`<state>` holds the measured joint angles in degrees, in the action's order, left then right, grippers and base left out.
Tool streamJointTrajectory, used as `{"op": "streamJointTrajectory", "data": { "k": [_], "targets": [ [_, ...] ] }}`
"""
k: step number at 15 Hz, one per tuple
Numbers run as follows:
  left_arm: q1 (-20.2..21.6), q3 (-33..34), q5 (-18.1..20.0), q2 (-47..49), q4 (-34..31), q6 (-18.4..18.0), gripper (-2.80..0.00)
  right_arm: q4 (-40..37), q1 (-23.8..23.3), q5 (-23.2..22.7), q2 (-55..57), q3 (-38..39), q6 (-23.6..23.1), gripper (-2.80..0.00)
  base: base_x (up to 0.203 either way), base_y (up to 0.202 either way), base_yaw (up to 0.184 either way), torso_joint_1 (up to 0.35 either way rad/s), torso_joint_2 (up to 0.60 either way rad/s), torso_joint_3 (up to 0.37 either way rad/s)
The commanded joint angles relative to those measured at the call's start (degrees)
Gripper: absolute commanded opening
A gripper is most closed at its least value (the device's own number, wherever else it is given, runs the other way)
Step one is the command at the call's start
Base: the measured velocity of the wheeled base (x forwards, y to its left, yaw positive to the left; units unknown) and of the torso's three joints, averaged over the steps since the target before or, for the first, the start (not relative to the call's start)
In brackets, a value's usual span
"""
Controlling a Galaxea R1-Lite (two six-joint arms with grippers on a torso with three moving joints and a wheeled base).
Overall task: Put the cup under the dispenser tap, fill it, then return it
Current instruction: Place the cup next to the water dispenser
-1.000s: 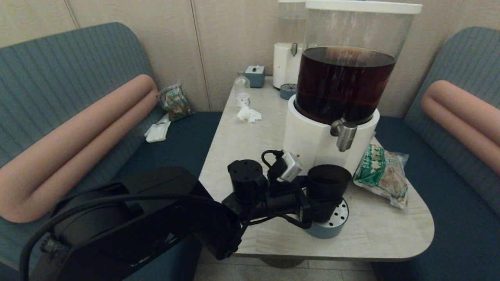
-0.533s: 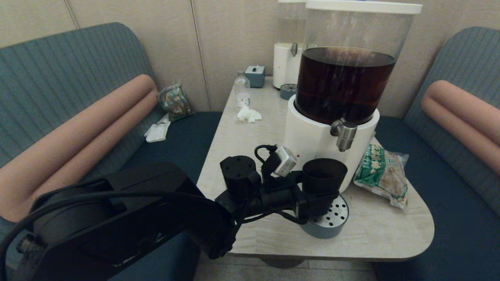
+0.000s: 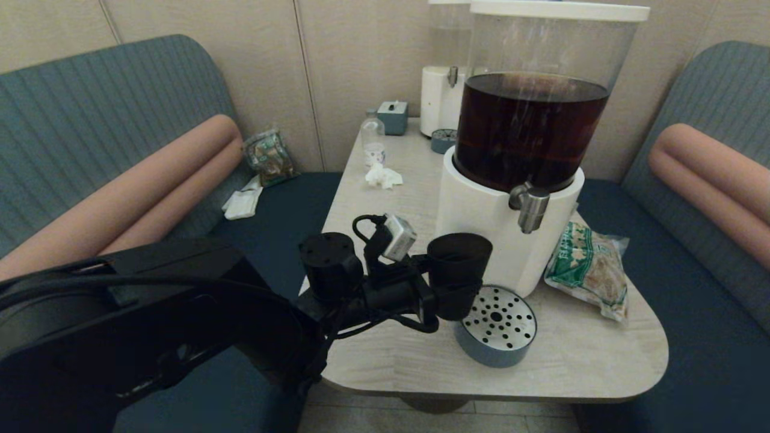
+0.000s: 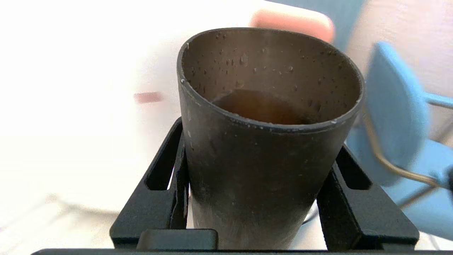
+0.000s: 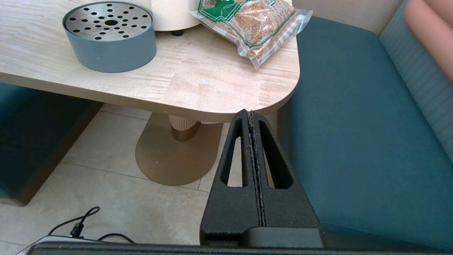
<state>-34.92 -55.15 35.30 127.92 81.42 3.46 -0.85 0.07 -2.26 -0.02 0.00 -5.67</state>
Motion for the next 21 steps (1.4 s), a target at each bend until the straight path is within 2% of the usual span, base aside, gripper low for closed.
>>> {"op": "streamJointTrajectory", "data": {
  "k": [1,4,9,17,21],
  "targets": [
    [3.2,3.0,0.2,-2.5,1.7,0.5,-2.8,0.0,0.0,0.0,-0.1,0.0,0.0,-2.8,0.0,0.0,0.0,0.0,0.0,0.0],
    [7.6,4.6,0.4,-2.9,3.8,1.3,-2.8,0.0,0.0,0.0,-0.1,0.0,0.0,-2.8,0.0,0.0,0.0,0.0,0.0,0.0],
    [14.8,3.4,1.6,-0.7,4.6,1.4,-2.8,0.0,0.0,0.0,-0.1,0.0,0.0,-2.8,0.0,0.0,0.0,0.0,0.0,0.0],
    [19.6,-10.1,1.4,12.4,4.7,1.8,-2.8,0.0,0.0,0.0,-0.1,0.0,0.0,-2.8,0.0,0.0,0.0,0.0,0.0,0.0],
    [21.9,-13.4,1.2,15.8,4.7,1.7,-2.8,0.0,0.0,0.0,-0.1,0.0,0.0,-2.8,0.0,0.0,0.0,0.0,0.0,0.0]
  ]
}}
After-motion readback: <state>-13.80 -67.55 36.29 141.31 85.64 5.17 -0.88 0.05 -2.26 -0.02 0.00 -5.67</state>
